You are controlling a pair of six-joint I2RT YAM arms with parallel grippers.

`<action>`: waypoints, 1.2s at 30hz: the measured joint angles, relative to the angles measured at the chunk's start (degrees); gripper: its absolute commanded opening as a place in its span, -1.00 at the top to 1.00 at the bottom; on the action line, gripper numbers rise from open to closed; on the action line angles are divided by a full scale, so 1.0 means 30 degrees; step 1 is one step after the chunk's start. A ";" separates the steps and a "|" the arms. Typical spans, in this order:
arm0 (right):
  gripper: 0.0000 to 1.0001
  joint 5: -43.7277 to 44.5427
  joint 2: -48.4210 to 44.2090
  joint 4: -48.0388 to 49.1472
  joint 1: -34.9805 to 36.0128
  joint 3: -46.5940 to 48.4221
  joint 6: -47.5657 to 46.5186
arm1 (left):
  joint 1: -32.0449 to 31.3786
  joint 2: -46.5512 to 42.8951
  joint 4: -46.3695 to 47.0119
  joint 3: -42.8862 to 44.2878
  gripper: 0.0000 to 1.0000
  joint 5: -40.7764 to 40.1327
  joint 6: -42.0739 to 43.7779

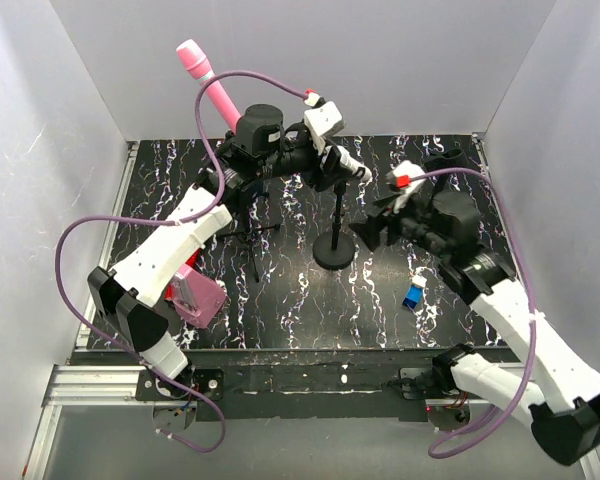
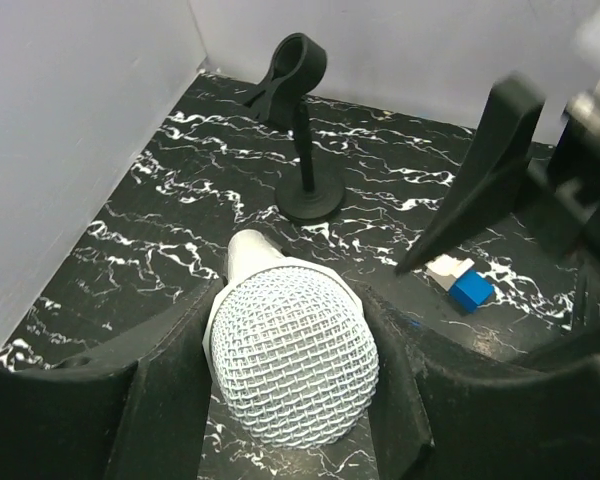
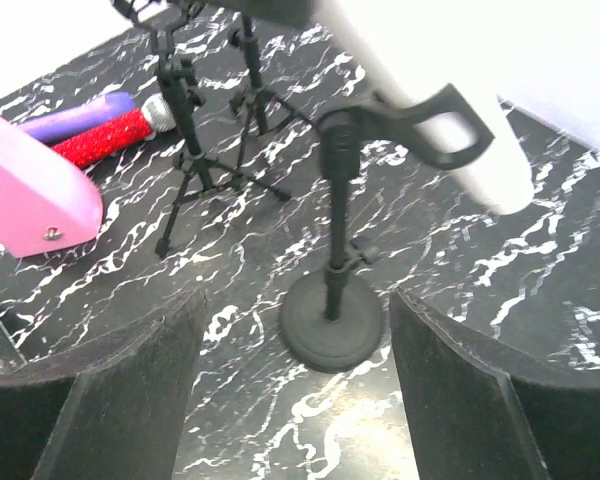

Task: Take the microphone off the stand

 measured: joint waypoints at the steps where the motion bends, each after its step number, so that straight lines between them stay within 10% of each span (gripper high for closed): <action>1: -0.61 -0.0692 -0.0627 -0.0262 -0.0670 -0.0029 -0.0270 | 0.0102 0.0087 -0.0044 0.0102 0.52 0.0408 0.0036; 15: -0.62 -1.1686 0.5115 -0.1188 -0.5166 0.6849 -0.2688 | 0.1865 0.2018 -0.1953 0.2871 0.74 0.6513 0.0816; 27: -0.07 -1.1759 0.7410 0.0794 -0.4044 0.7817 -0.5486 | 0.1945 0.2994 -0.3381 0.4481 0.74 0.7737 0.1632; 36: 0.85 -0.8808 0.7249 0.2688 -0.2594 0.6856 -0.9391 | 0.2514 0.2776 -0.3548 0.4328 -0.89 0.6994 0.1020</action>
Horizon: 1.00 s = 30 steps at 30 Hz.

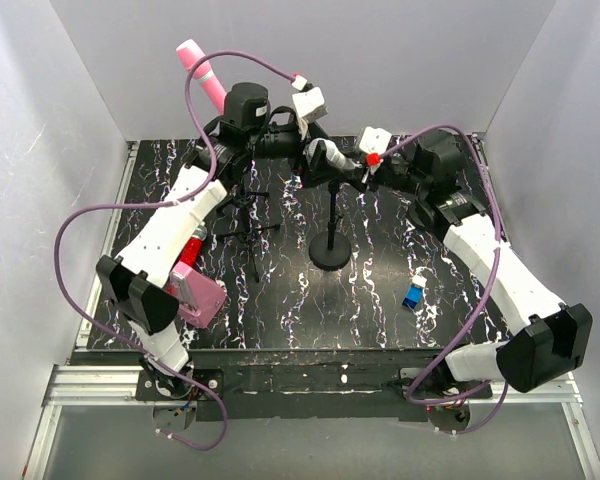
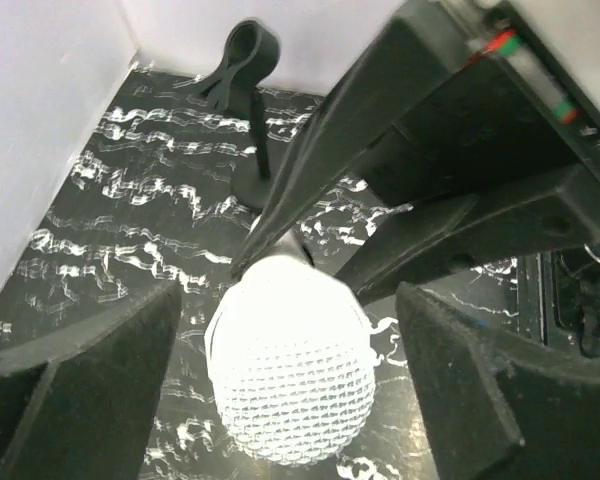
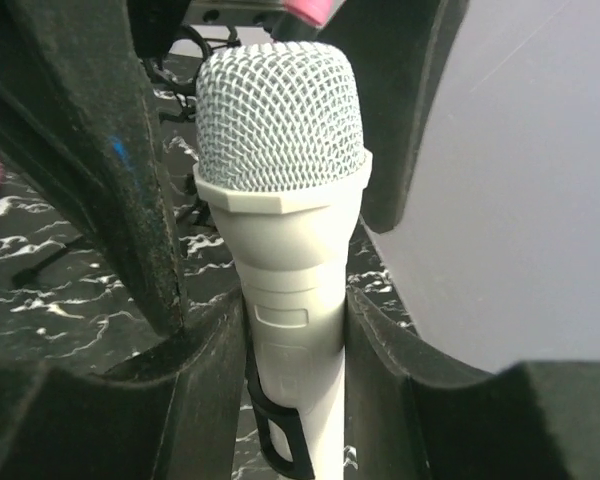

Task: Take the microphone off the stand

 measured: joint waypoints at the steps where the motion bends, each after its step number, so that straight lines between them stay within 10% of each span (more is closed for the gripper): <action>1: 0.92 0.0342 -0.0138 0.0401 0.0153 -0.0321 -0.0284 | 0.0007 -0.0306 0.0335 -0.0466 -0.91 -0.0386 -0.0160; 12: 0.97 0.2637 -0.1166 0.1996 0.1209 -0.1982 -0.1413 | -0.0095 -0.7490 0.4379 -1.0404 -0.73 -0.4809 -0.0240; 21: 0.97 0.3810 -0.1166 0.2091 0.1209 -0.1974 -0.0576 | -0.0291 -0.4721 0.9326 -1.2152 -0.43 -0.4918 -0.2397; 30: 0.97 0.5056 -0.1166 0.2215 0.1173 -0.1982 0.0379 | -0.1158 -0.2557 1.2444 -1.2174 0.61 -0.5661 -0.4226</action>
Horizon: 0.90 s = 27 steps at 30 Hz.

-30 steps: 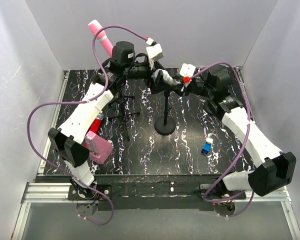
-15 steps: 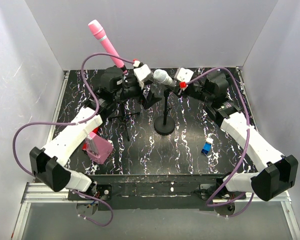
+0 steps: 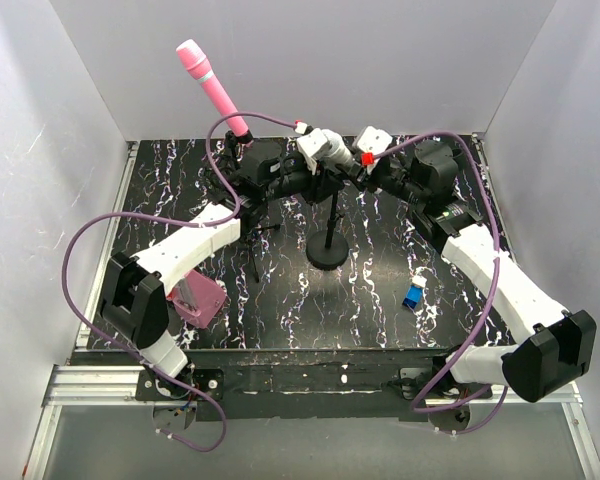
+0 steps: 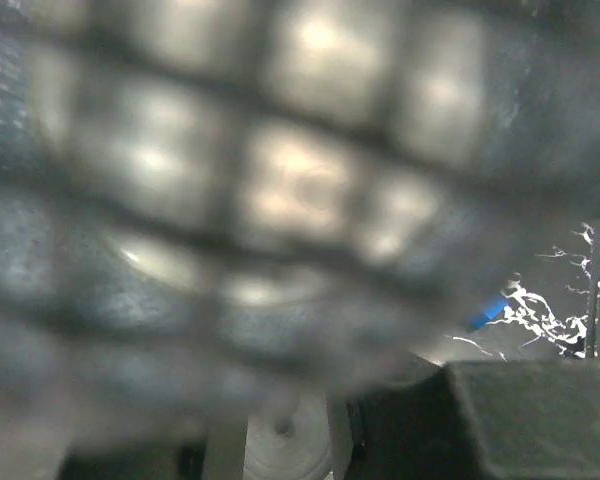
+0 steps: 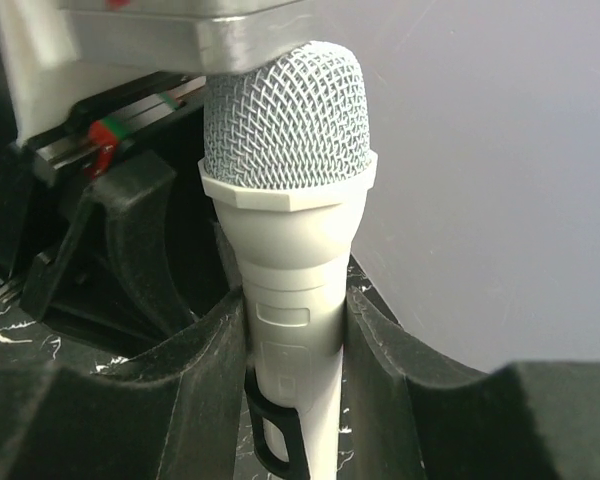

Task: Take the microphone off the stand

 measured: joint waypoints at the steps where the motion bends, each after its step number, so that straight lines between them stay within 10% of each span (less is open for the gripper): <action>1: 0.97 0.0211 0.0000 0.0000 0.0000 0.0000 0.0117 | -0.0036 0.0066 0.0131 0.0007 0.72 0.0066 -0.0051; 4: 0.97 0.0678 0.0000 0.0073 -0.0087 0.0007 0.0736 | -0.0131 0.0226 0.0495 0.0029 1.00 0.0299 -0.0124; 19: 0.97 0.3461 0.3832 -0.1188 -0.5428 0.9333 0.7257 | -0.0248 -0.0102 0.1049 -0.0539 1.00 0.0743 0.0182; 23: 0.97 0.3585 0.3038 -0.0044 -0.6215 1.0025 0.7970 | -0.0328 -0.0102 0.1071 -0.0546 -0.20 0.0685 0.0291; 27: 0.97 0.1421 0.2120 0.0277 -0.5865 0.9194 0.9304 | -0.0357 -0.0109 0.0131 -0.0459 -0.53 0.0277 0.0306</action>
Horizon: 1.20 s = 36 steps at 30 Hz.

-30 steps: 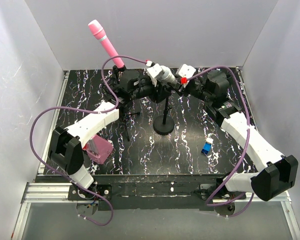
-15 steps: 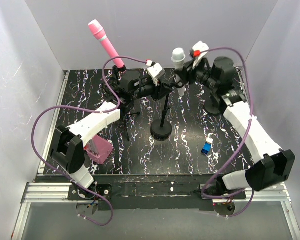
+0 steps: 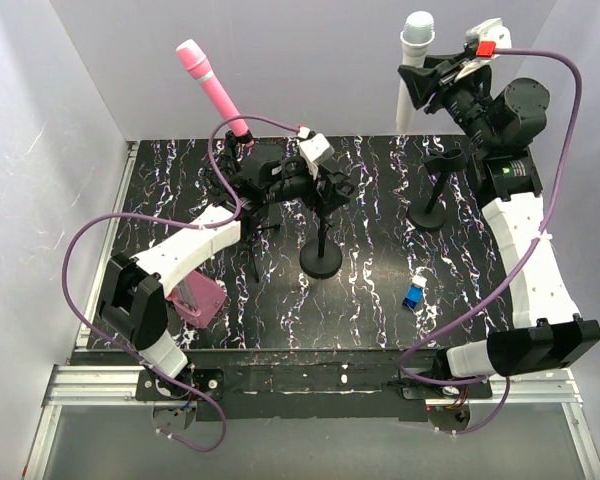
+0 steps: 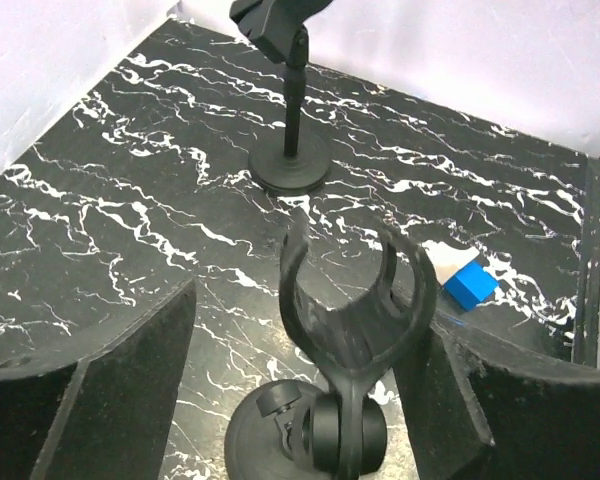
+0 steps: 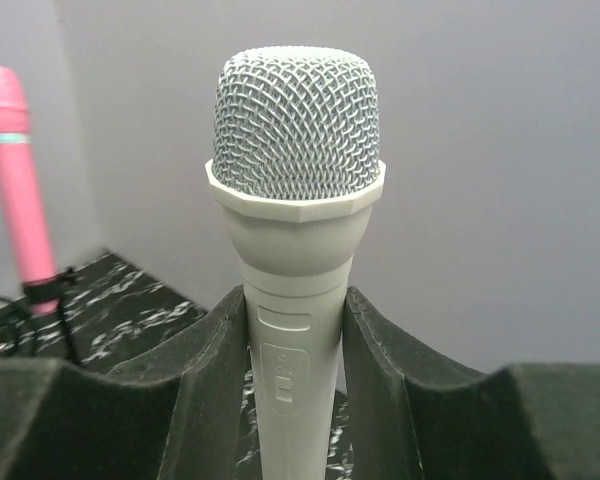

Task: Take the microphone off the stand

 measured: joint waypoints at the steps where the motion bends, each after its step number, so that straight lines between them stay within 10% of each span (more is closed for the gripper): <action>1: 0.97 -0.0714 -0.0066 0.0000 0.0051 -0.0175 0.0393 | 0.0007 0.0000 -0.0452 0.0175 -0.57 -0.0022 -0.0007; 18: 0.97 -0.9442 0.2178 -0.0379 0.0095 0.1297 0.6033 | -0.0007 0.1858 -0.1792 0.9522 -0.68 0.0423 -0.2754; 26: 0.97 -1.0346 0.2178 0.0321 0.0357 0.1209 0.6390 | 0.0000 0.4575 -0.1778 1.1322 -0.12 0.1341 -0.3847; 32: 0.97 -1.0360 0.2018 0.0729 0.0525 0.0430 0.6492 | -0.0073 0.5027 -0.1800 1.2429 -0.20 0.1865 -0.4102; 36: 0.97 -1.0178 0.1938 0.0736 0.0692 0.0117 0.6528 | 0.0000 0.4940 -0.1523 1.2823 0.30 0.1960 -0.4160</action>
